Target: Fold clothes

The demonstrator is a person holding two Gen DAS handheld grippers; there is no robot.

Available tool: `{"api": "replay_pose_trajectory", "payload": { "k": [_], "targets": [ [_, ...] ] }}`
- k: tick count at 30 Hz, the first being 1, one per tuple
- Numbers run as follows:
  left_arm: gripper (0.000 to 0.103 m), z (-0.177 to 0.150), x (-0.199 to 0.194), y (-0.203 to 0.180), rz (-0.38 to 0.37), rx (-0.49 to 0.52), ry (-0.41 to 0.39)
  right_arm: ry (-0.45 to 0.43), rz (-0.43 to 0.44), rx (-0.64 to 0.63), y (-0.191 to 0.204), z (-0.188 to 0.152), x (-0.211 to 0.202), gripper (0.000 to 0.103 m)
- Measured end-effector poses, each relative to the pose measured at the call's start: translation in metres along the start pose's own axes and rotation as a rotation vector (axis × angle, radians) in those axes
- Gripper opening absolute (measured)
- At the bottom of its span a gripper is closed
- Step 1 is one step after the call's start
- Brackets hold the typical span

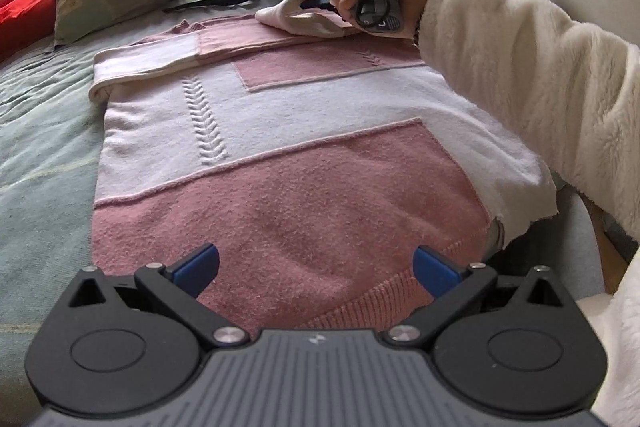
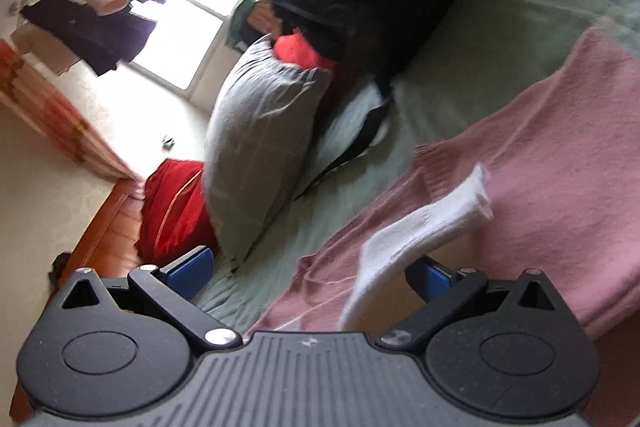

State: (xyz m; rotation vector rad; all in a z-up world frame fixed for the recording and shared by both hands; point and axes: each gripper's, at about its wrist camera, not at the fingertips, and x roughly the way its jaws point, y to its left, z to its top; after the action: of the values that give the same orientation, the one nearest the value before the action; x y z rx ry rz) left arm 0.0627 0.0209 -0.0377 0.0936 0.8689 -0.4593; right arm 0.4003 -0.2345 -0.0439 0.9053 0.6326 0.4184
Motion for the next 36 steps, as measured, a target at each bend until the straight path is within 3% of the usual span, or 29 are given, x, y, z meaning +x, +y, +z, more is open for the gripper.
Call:
{"api": "replay_pose_trajectory", "payload": {
  "k": [8,11,17,23,27,33,36],
  "targets": [
    [0.102,0.0,0.001,0.002,0.022,-0.007,0.017,0.188,0.143,-0.152,0.045,-0.029,0.035,0.103],
    [0.102,0.0,0.001,0.003,0.037,-0.016,0.021,0.229,0.137,-0.21,0.055,-0.037,0.04,0.103],
    [0.102,0.001,0.002,0.005,0.056,-0.012,0.03,0.175,0.109,-0.287,0.058,-0.023,-0.001,0.103],
    [0.102,0.003,0.004,0.008,0.08,-0.007,0.033,0.084,-0.05,-0.431,0.043,0.011,-0.058,0.103],
    [0.102,0.009,0.002,0.015,0.103,-0.023,0.021,0.054,-0.162,-0.446,0.011,0.025,-0.085,0.103],
    [0.102,0.019,0.004,0.025,0.142,-0.059,0.001,0.054,-0.18,-0.464,-0.014,0.023,-0.102,0.103],
    [0.102,0.02,0.008,0.027,0.12,-0.084,0.001,0.056,-0.185,-0.475,-0.024,0.021,-0.11,0.103]
  ]
}}
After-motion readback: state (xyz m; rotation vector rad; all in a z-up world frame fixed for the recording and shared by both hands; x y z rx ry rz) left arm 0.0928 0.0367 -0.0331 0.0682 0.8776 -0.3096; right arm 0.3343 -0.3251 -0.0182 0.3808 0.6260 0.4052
